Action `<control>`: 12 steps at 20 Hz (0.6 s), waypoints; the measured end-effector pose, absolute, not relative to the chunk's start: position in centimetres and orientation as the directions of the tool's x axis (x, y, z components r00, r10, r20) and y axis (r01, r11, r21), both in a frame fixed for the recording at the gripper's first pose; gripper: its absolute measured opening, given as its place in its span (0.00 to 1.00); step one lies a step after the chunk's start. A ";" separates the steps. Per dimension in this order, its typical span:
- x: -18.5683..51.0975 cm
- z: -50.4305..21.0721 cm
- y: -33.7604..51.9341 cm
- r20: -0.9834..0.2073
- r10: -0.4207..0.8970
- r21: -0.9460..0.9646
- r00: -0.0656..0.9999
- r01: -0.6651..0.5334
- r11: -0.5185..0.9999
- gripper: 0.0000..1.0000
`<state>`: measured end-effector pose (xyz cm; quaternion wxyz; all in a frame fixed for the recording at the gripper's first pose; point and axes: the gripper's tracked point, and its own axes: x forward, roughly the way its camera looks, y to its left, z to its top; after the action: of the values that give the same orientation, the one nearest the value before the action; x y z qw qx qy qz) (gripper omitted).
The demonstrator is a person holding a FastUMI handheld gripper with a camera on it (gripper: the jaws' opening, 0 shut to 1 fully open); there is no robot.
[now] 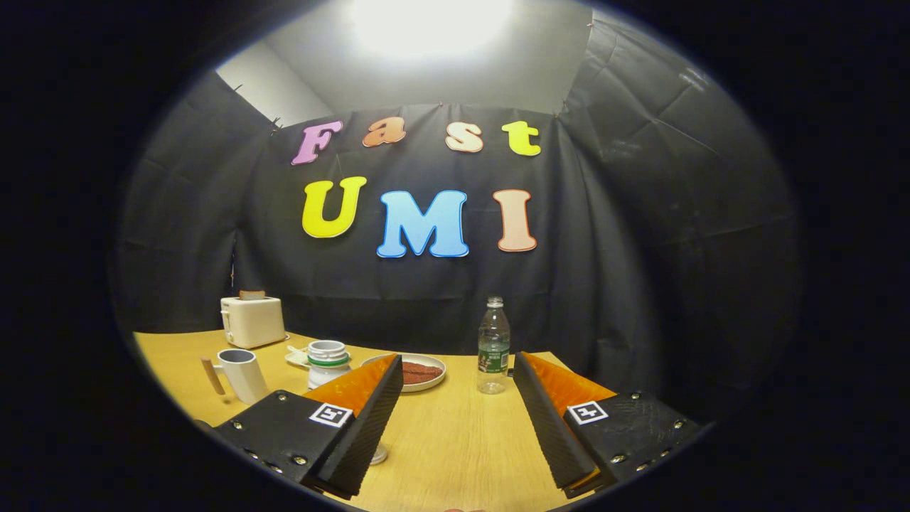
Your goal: Take the bottle from table, then pour the juice into the cup, finally place the bottle on the coaster
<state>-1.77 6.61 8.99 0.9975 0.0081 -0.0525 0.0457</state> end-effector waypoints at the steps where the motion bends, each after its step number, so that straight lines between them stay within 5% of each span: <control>1: -2.1 9.0 7.1 0.097 0.104 0.008 0.990 -0.105 0.994 0.95; 12: -3.3 6.8 12.4 0.009 0.204 0.019 0.979 -0.204 0.979 0.95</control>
<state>-3.27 12.37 6.78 0.9947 0.0098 -0.0034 0.1025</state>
